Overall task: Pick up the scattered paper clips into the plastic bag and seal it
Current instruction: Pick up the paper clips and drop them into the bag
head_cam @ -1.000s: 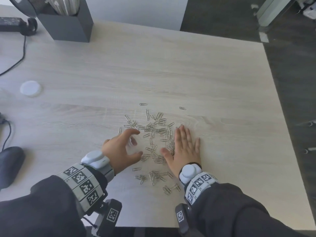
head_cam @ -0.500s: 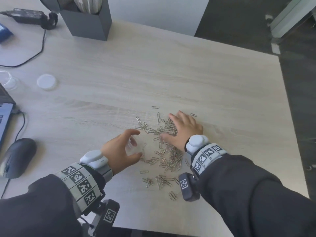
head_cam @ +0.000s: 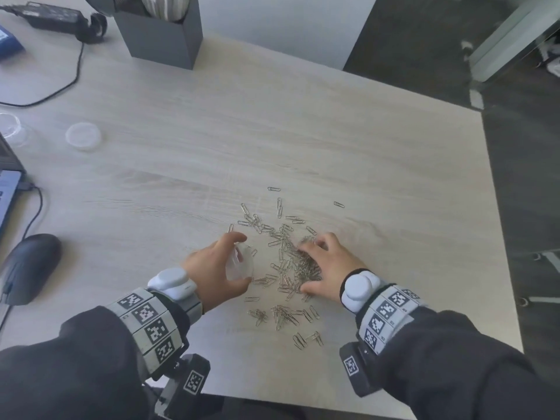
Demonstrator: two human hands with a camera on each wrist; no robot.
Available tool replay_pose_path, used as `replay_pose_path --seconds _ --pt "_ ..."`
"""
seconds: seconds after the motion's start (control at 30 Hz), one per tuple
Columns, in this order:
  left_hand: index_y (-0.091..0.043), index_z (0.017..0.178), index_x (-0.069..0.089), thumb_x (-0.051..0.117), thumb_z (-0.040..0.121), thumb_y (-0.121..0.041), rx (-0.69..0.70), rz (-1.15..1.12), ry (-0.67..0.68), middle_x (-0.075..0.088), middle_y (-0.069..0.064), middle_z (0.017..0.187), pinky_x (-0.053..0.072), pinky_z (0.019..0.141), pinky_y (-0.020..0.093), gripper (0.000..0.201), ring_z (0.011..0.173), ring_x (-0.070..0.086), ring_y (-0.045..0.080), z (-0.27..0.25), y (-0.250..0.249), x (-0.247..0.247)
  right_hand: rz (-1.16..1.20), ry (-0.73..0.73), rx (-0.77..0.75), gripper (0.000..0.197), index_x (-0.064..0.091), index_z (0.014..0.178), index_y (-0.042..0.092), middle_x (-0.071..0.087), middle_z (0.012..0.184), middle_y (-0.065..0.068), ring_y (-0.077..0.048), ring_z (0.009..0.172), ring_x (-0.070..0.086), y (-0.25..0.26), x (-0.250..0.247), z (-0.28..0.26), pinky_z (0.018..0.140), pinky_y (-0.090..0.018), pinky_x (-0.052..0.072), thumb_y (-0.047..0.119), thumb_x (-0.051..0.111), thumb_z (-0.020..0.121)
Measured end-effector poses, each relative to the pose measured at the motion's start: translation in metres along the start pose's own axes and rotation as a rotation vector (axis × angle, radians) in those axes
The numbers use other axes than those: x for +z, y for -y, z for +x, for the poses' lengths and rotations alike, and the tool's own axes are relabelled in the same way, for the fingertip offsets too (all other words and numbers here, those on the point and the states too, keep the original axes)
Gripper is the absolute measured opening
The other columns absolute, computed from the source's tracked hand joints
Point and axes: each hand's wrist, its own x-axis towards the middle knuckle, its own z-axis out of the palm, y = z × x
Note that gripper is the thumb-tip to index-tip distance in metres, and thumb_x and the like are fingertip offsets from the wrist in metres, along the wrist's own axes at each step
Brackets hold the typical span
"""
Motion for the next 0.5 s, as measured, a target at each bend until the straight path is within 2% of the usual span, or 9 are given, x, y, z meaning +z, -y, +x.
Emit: replay_pose_path --seconds 0.17,0.27,0.33,0.5 --pt "-0.039 0.134 0.032 0.065 0.073 -0.048 -0.053 0.058 0.003 0.064 -0.012 0.115 0.049 0.092 0.039 0.07 0.096 0.065 0.024 0.003 -0.001 0.01 0.182 -0.112 0.059 0.041 0.053 0.121 0.035 0.043 0.118 0.007 -0.015 0.093 0.056 0.005 0.015 -0.009 0.075 -0.027 0.046 0.039 0.066 0.082" --pt "-0.047 0.13 0.027 0.057 0.068 -0.046 -0.096 0.067 0.032 0.065 -0.013 0.117 0.05 0.094 0.047 0.069 0.1 0.063 0.031 0.005 -0.003 0.016 0.229 -0.152 0.081 0.025 0.06 0.111 0.028 0.049 0.111 0.006 -0.016 0.086 0.055 0.009 0.017 -0.01 0.073 -0.027 0.045 0.029 0.062 0.086" --pt "-0.046 0.129 0.028 0.056 0.068 -0.043 -0.113 0.075 0.051 0.064 -0.015 0.115 0.047 0.098 0.046 0.067 0.099 0.061 0.03 0.007 -0.006 0.019 0.258 -0.163 0.098 0.019 0.063 0.104 0.026 0.051 0.106 0.006 -0.018 0.087 0.057 0.011 0.016 -0.009 0.073 -0.028 0.047 0.025 0.06 0.085" --pt "-0.042 0.127 0.035 0.058 0.069 -0.048 -0.087 0.084 0.043 0.064 -0.016 0.115 0.033 0.105 0.036 0.062 0.096 0.065 0.018 0.01 -0.021 0.019 0.375 -0.165 0.161 0.014 0.068 0.09 0.026 0.057 0.101 0.008 -0.015 0.089 0.057 0.004 0.012 -0.006 0.078 -0.026 0.045 0.017 0.062 0.08"
